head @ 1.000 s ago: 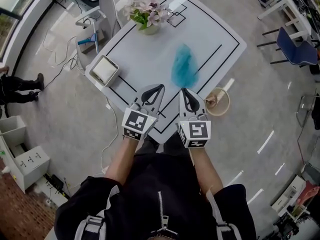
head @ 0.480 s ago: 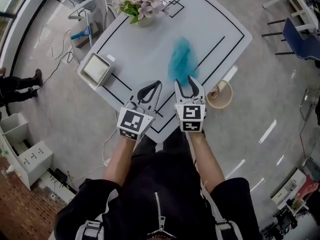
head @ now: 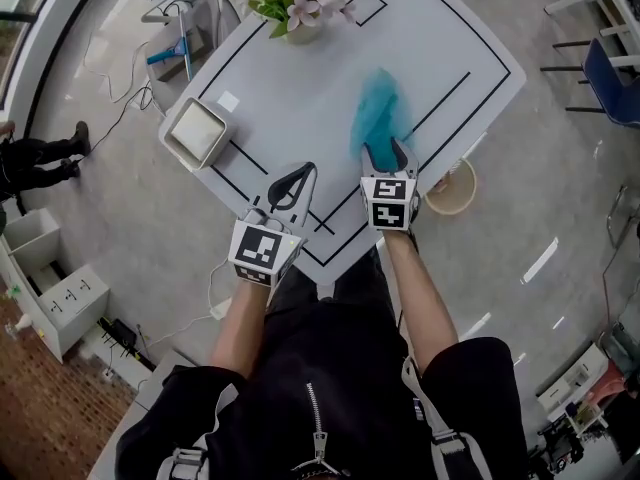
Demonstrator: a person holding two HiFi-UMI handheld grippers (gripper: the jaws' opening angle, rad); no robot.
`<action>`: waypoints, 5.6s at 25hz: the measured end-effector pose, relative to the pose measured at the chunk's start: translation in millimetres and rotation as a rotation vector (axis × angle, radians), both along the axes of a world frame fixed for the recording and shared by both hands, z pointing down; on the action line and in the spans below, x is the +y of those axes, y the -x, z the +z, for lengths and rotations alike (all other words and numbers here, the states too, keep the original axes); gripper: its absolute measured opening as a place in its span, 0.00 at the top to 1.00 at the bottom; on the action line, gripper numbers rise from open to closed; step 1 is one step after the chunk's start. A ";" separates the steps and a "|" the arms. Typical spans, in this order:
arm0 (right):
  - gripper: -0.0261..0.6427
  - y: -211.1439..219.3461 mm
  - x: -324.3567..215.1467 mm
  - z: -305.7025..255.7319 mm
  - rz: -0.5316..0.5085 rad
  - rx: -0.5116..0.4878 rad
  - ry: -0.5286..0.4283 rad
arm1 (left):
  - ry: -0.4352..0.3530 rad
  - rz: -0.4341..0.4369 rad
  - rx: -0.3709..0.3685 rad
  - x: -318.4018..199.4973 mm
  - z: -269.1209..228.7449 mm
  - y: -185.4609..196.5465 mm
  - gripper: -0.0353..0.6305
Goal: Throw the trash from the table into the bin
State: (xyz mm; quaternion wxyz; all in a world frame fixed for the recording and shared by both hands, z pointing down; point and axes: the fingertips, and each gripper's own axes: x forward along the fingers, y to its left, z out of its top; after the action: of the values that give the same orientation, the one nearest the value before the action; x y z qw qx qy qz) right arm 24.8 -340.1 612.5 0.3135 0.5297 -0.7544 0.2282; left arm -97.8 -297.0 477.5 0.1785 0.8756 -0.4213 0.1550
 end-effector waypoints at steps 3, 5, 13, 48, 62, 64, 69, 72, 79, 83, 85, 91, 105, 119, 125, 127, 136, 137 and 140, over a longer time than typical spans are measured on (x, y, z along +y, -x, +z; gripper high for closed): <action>0.64 -5.9 -8.3 10.8 0.016 0.014 0.026 | 0.012 -0.027 -0.003 -1.5 5.0 9.4 0.94; 0.64 -7.5 -11.8 16.3 0.025 0.024 0.039 | 0.017 -0.046 -0.007 -2.2 6.7 17.2 0.94; 0.74 -3.4 -9.1 20.3 0.001 0.037 0.083 | 0.017 -0.091 0.000 -2.6 8.1 33.5 0.94; 0.91 91.6 102.9 -177.2 -0.089 -0.036 -0.299 | -0.185 -0.040 0.069 70.7 -75.8 72.9 0.94; 0.91 108.7 175.0 -199.6 -0.033 -0.042 -0.348 | -0.222 0.033 0.085 116.9 -85.3 78.2 0.94; 0.91 109.7 185.0 -203.4 -0.033 -0.040 -0.355 | -0.215 0.031 0.094 122.2 -82.9 80.0 0.94; 0.91 109.0 209.2 -217.1 -0.023 -0.033 -0.372 | -0.207 0.055 0.119 136.1 -84.5 75.2 0.94; 0.91 105.4 217.2 -226.6 -0.005 -0.028 -0.395 | -0.218 0.080 0.108 139.7 -83.8 67.0 0.94; 0.91 86.1 232.7 -235.7 0.042 -0.013 -0.414 | -0.232 0.177 0.072 150.9 -77.6 30.8 0.94; 0.91 68.9 241.1 -236.6 0.065 -0.017 -0.413 | -0.228 0.213 0.077 157.5 -79.2 7.8 0.94; 0.91 58.2 245.2 -235.8 0.084 -0.024 -0.410 | -0.227 0.225 0.077 160.1 -81.0 -4.3 0.94; 0.91 20.9 251.9 -233.8 0.104 -0.055 -0.415 | -0.219 0.237 0.071 166.8 -79.0 -44.7 0.94; 0.91 -148.6 272.6 -234.8 0.175 -0.072 -0.436 | -0.195 0.267 0.048 184.5 -72.5 -199.5 0.94; 0.91 -294.7 292.0 -207.2 0.178 -0.110 -0.401 | -0.178 0.248 0.013 210.0 -65.0 -326.7 0.94; 0.91 -327.9 288.7 -180.1 0.219 -0.115 -0.358 | -0.149 0.270 0.002 200.6 -47.1 -352.5 0.94; 0.91 -337.9 288.6 -168.8 0.235 -0.112 -0.340 | -0.140 0.286 0.002 195.9 -36.1 -362.8 0.94; 0.91 -382.0 284.8 -111.3 0.309 -0.064 -0.261 | -0.110 0.354 0.016 167.2 12.5 -404.5 0.94; 0.91 -385.0 280.9 -105.3 0.311 -0.061 -0.256 | -0.111 0.357 0.022 162.7 16.7 -408.9 0.94; 0.91 -391.9 269.2 -85.3 0.317 -0.064 -0.247 | -0.114 0.373 0.032 151.2 34.5 -422.9 0.94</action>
State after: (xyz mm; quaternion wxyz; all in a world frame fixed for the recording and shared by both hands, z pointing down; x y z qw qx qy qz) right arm 416.8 -70.9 527.2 0.1821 0.6685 -0.6936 0.1972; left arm 325.1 -145.8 512.1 0.1036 0.9495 -0.2568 0.1474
